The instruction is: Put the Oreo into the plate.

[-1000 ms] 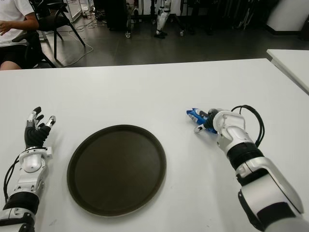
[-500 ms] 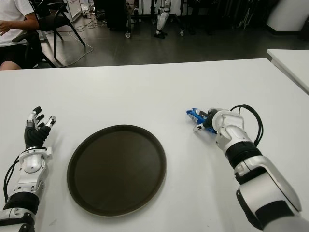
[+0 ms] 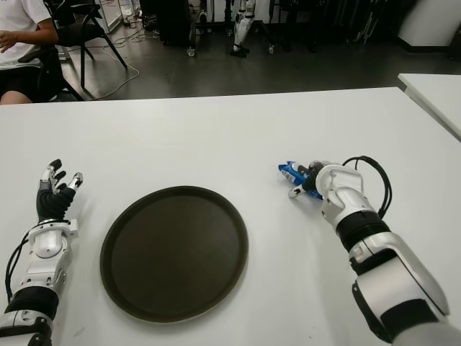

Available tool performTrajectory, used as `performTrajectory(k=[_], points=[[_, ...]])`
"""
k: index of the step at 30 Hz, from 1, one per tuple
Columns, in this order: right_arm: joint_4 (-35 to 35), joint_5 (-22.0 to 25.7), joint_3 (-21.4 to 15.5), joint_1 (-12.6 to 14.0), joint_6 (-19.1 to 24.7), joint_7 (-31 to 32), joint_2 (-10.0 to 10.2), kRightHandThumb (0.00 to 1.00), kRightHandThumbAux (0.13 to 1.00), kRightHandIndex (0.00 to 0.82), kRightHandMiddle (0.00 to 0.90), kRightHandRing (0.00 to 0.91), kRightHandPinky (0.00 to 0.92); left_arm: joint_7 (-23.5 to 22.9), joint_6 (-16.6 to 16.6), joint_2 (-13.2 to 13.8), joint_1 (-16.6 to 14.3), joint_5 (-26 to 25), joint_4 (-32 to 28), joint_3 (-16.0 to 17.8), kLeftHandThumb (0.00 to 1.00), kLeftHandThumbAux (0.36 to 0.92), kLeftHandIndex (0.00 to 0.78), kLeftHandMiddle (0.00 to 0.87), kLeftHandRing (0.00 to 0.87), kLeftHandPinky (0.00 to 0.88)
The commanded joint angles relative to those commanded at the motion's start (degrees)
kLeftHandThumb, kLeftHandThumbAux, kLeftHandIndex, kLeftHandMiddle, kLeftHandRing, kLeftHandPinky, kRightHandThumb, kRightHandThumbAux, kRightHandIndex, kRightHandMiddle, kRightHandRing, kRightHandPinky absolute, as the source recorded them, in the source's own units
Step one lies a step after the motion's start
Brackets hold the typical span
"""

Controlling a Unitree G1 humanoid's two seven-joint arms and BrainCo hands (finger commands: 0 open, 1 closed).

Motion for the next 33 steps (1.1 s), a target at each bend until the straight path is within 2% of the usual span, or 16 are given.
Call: performTrajectory(k=[4,8,9,10,11,13,17,23,26,31,33], points=[[0.2,-0.5,0.5,0.1,-0.9,-1.0,-0.4,0.009,0.651,0.063,0.110,0.114,0.121,-0.1,0.2,0.0,0.0,0.0,-0.2,0.0,0.259,0.626,0.052,0.084,0.056,0.020],[1.5,-0.5,0.2,0.7,-3.2,-5.3,-0.7,0.112,0.717,0.110,0.126,0.149,0.185,-0.3,0.3,0.0,0.2,-0.1,-0.4,0.0,0.252,0.626,0.055,0.086,0.054,0.015],[1.8,-0.4,0.1,0.8,-3.9,-6.4,-0.7,0.313,0.724,0.215,0.139,0.164,0.205,-0.4,0.4,0.0,0.2,-0.1,-0.5,-0.1,0.252,0.627,0.056,0.086,0.053,0.017],[2.1,-0.3,-0.2,1.0,-4.6,-7.8,-0.6,0.443,0.729,0.283,0.148,0.174,0.218,-0.3,0.4,0.0,0.2,-0.1,-0.5,-0.1,0.251,0.627,0.057,0.085,0.053,0.018],[2.3,-0.1,-0.4,1.1,-5.1,-8.8,-0.6,0.530,0.730,0.329,0.153,0.174,0.206,-0.3,0.4,0.0,0.2,0.0,-0.5,-0.1,0.248,0.628,0.056,0.085,0.053,0.020],[2.5,0.1,-0.8,1.3,-5.8,-10.2,-0.5,0.607,0.731,0.370,0.160,0.171,0.189,-0.2,0.4,0.0,0.2,0.0,-0.5,-0.1,0.244,0.628,0.057,0.085,0.054,0.023],[3.7,0.1,-0.5,0.9,-6.4,-10.8,-0.2,0.673,0.733,0.407,0.201,0.195,0.202,0.0,0.5,0.1,0.1,0.1,-0.3,-0.1,0.238,0.625,0.060,0.087,0.059,0.027],[4.8,-0.2,0.0,0.5,-7.1,-10.7,-0.3,0.689,0.735,0.415,0.246,0.246,0.257,0.1,0.8,0.0,0.0,-0.2,-0.3,0.1,0.243,0.628,0.062,0.089,0.062,0.032],[5.1,-0.1,-0.2,0.6,-7.3,-11.2,-0.2,0.691,0.736,0.415,0.275,0.289,0.319,0.0,0.8,-0.1,0.0,-0.3,-0.4,0.1,0.254,0.631,0.058,0.084,0.060,0.036],[5.1,0.3,-0.7,0.7,-6.8,-12.2,0.1,0.692,0.737,0.415,0.290,0.310,0.335,-0.3,1.0,-0.3,0.2,-0.6,-1.1,0.1,0.271,0.633,0.058,0.084,0.059,0.032],[5.2,0.4,-0.9,0.8,-6.8,-12.5,0.2,0.692,0.737,0.415,0.268,0.282,0.290,-0.4,1.1,-0.3,0.3,-0.6,-1.4,0.1,0.272,0.636,0.056,0.087,0.060,0.028]])
